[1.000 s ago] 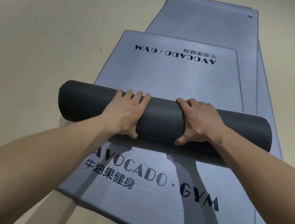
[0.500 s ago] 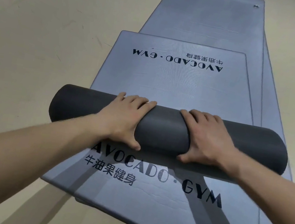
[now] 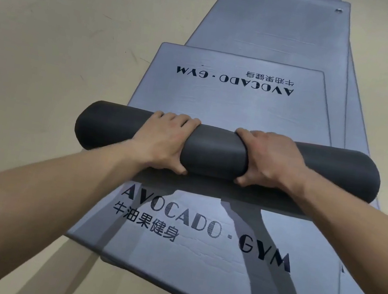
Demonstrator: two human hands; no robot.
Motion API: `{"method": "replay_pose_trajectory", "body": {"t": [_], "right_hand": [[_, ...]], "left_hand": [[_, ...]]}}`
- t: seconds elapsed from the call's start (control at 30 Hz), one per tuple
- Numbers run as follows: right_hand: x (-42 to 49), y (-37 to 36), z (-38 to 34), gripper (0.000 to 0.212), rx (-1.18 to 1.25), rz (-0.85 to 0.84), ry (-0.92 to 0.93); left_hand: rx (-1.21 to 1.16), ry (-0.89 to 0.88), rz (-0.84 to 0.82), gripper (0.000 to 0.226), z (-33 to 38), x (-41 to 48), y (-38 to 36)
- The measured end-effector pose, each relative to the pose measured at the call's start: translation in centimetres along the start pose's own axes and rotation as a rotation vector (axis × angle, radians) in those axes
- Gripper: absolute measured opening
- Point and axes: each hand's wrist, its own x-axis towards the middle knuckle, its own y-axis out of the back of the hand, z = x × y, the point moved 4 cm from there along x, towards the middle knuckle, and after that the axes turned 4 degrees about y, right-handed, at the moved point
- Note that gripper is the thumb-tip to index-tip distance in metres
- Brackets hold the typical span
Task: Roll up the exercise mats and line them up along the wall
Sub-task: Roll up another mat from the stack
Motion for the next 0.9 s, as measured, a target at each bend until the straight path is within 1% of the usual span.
{"method": "replay_pose_trajectory", "body": {"t": [0.03, 0.1, 0.13, 0.17, 0.2, 0.23, 0.3, 0.33, 0.37, 0.4, 0.43, 0.5, 0.53, 0.6, 0.67, 0.77, 0.83, 0.9], "right_hand": [[0.3, 0.8, 0.5, 0.098, 0.042, -0.073, 0.006], [0.3, 1.8, 1.1, 0.097, 0.194, -0.26, 0.02], [0.0, 1.9, 1.0, 0.099, 0.273, -0.355, 0.021], [-0.5, 1.7, 0.6, 0.104, 0.307, -0.413, 0.024], [-1.2, 1.3, 0.3, 0.113, 0.292, -0.407, 0.025], [-1.9, 0.9, 0.0, 0.123, 0.228, -0.33, 0.014], [-3.8, -0.1, -0.6, 0.134, 0.061, -0.088, -0.01], [-4.7, -0.7, -1.0, 0.136, -0.008, -0.01, -0.008], [-5.2, -1.2, -1.2, 0.136, -0.06, 0.025, 0.002], [-5.2, -1.6, -1.3, 0.135, -0.086, 0.024, 0.016], [-4.7, -1.6, -1.2, 0.134, -0.085, -0.001, 0.025], [-3.0, -0.7, -0.3, 0.134, -0.016, -0.061, 0.03], [-2.1, -0.1, 0.2, 0.135, 0.024, -0.099, 0.027], [-1.0, 0.2, 0.8, 0.139, 0.064, -0.139, 0.014], [-1.1, -0.5, 0.9, 0.141, 0.019, -0.065, -0.025], [-3.0, -2.5, 0.1, 0.151, -0.123, 0.112, -0.051], [-2.7, -2.8, 0.5, 0.151, -0.14, 0.121, -0.034], [-1.2, -2.0, 1.5, 0.145, -0.107, 0.057, -0.018]], "left_hand": [[-0.06, -0.002, -0.065, 0.12, -0.1, 0.6, 0.9], [-0.199, -0.013, -0.265, 0.113, 0.0, 1.1, 1.9], [-0.259, -0.021, -0.377, 0.11, 0.2, 0.8, 1.8], [-0.296, -0.027, -0.463, 0.109, 0.3, 0.4, 1.5], [-0.308, -0.03, -0.508, 0.108, 0.5, 0.2, 1.1], [-0.318, -0.027, -0.521, 0.108, 0.5, 0.1, 1.0], [-0.365, -0.009, -0.536, 0.106, 0.4, 0.6, 1.2], [-0.377, -0.008, -0.543, 0.108, 0.4, 0.9, 1.3], [-0.371, -0.013, -0.539, 0.111, 0.4, 1.0, 1.3], [-0.339, -0.024, -0.497, 0.118, 0.6, 0.7, 1.3], [-0.267, -0.03, -0.398, 0.125, 0.8, 0.2, 1.1], [-0.053, -0.038, -0.094, 0.138, 1.9, -1.7, 0.2], [0.034, -0.039, 0.02, 0.141, 2.7, -2.8, -0.4], [0.064, -0.024, 0.12, 0.143, 3.1, -3.6, -1.2], [0.027, -0.038, 0.118, 0.142, 2.4, -2.2, -0.8], [-0.034, -0.052, 0.003, 0.144, 1.4, 0.0, 0.3], [-0.001, -0.024, 0.008, 0.146, 1.5, 0.0, 0.0], [0.105, -0.008, 0.01, 0.152, 2.0, -0.9, -1.0]]}}
